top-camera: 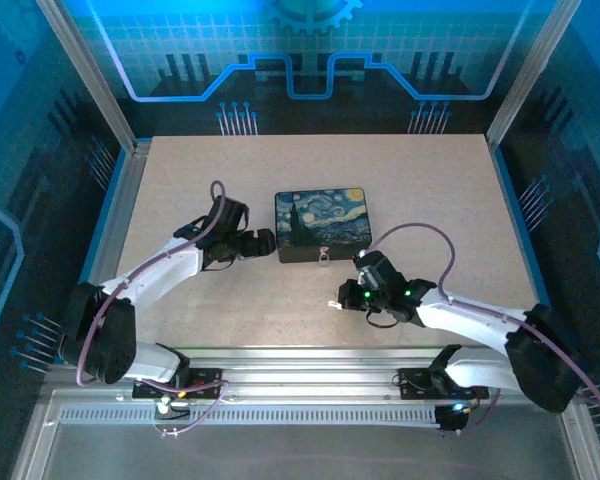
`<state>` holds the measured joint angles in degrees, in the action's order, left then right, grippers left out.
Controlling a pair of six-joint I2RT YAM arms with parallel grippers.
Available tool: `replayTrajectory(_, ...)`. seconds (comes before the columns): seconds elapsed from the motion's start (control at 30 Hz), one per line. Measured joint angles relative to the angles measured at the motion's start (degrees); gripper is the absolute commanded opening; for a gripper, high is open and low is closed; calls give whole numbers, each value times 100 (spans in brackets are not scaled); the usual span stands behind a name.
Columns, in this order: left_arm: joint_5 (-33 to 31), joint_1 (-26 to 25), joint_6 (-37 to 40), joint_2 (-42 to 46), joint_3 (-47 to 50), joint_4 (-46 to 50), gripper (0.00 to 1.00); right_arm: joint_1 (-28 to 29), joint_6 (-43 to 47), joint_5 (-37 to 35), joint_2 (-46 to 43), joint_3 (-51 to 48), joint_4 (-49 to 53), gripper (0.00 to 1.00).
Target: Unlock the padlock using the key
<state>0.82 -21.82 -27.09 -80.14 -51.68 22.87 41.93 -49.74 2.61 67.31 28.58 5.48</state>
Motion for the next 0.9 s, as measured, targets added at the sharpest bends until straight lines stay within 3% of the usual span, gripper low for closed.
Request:
replayTrajectory(0.13, 494, -44, -87, 0, -76, -42, 92, -219, 938, 295, -525, 2, 48, 7)
replayTrajectory(0.27, 1058, -52, -254, 0, -144, -140, 92, -789, 1703, 763, -796, 118, 323, 23)
replayTrajectory(0.4, 1209, -59, -304, 0, -216, -157, 92, -1213, 2004, 859, -658, 402, 804, 38)
replayTrajectory(0.57, 1189, -59, -299, 0, -229, -92, 93, -1152, 1587, 837, -162, 479, 1196, 42)
replayTrajectory(0.77, 1102, -59, -299, 0, -229, 2, 93, -334, 968, 557, 378, 511, 1211, 42)
replayTrajectory(0.9, 1054, -59, -295, 0, -245, 61, 93, -177, 857, 367, 1049, 846, 1453, 41)
